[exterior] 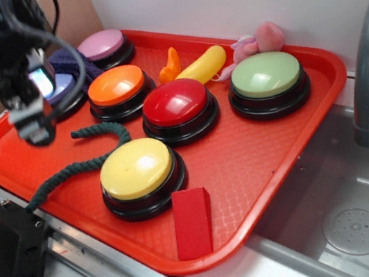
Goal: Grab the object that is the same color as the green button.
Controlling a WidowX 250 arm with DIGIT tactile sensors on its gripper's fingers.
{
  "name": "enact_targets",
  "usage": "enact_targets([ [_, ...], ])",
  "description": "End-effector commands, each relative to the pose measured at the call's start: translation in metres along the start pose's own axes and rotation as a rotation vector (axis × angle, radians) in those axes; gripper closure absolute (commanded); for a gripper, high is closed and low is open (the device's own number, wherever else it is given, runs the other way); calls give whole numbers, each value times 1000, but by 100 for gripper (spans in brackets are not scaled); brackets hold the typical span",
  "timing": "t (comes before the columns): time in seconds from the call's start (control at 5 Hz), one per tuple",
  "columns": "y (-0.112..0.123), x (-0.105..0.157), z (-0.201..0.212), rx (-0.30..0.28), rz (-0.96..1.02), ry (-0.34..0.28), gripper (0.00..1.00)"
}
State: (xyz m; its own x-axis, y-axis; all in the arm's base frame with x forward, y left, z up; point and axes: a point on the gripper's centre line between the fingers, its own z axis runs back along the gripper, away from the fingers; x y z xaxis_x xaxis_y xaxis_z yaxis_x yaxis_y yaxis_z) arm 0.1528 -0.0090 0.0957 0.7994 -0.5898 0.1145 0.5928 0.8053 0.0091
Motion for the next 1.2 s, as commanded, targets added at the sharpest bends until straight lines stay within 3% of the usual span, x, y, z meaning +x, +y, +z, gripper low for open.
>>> enact_targets([
  [0.0, 13, -7, -32, 54, -46, 1, 0],
  [0.8, 20, -18, -85, 18, 24, 32, 0],
  [1.0, 23, -19, -87, 23, 71, 24, 19],
])
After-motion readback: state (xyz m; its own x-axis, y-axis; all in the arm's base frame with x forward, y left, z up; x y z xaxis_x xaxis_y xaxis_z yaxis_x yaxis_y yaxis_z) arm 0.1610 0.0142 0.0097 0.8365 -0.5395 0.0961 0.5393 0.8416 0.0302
